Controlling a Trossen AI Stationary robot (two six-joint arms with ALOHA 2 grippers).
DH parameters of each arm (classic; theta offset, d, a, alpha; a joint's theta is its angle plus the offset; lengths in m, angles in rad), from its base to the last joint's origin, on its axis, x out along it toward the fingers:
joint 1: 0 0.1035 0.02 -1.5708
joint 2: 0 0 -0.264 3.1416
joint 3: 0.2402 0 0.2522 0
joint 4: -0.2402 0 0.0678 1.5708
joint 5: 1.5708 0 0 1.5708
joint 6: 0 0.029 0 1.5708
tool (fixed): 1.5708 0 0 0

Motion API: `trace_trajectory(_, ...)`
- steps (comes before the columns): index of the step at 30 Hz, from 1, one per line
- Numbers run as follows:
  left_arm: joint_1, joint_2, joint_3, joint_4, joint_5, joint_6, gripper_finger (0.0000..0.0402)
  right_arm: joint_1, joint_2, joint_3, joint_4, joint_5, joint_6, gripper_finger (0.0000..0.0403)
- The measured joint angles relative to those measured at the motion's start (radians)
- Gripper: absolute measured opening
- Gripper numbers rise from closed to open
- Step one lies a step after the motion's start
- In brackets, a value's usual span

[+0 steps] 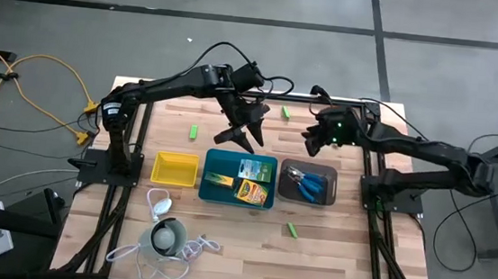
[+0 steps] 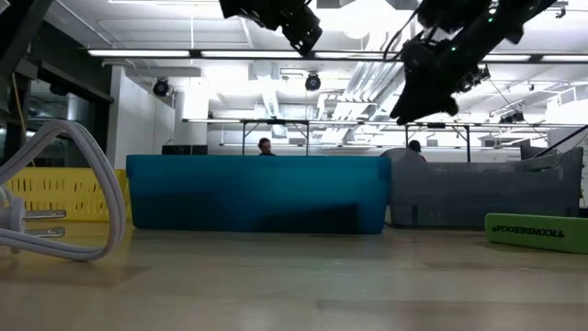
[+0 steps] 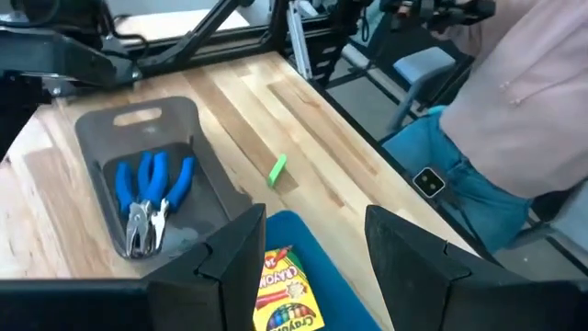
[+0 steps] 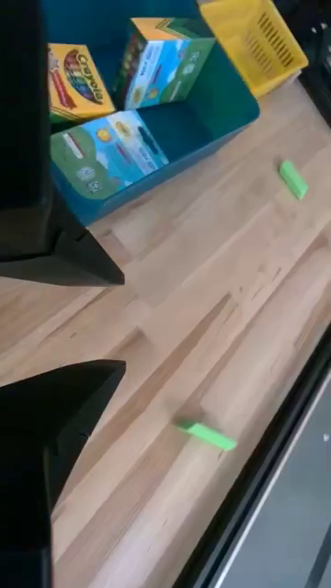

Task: Pick & Place School Supplies
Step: Put the green eraser into the yellow bin

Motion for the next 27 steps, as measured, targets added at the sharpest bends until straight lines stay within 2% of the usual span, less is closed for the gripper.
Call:
trace_trajectory(8, 0.000, 0.000, 0.000, -0.058, 0.015, 0.020, 0.0184, -0.132, 0.187, 0.000, 0.135, -0.128, -0.077, 0.0130)
trace_trajectory(12, -0.002, 0.000, -0.015, -0.063, 0.019, 0.023, 0.0184, -0.190, 0.265, 0.007, 0.186, -0.127, -0.100, 0.0130)
trace_trajectory(18, -0.002, 0.000, -0.050, -0.062, 0.019, 0.048, 0.0184, -0.238, 0.351, 0.087, 0.189, -0.127, -0.112, 0.0130)
trace_trajectory(24, -0.002, 0.000, -0.085, -0.068, 0.030, 0.084, 0.0184, -0.237, 0.474, 0.212, 0.104, -0.122, -0.132, 0.0130)
trace_trajectory(27, 0.002, 0.000, -0.085, -0.083, 0.035, 0.112, 0.0184, -0.238, 0.549, 0.278, 0.057, -0.083, -0.133, 0.0130)
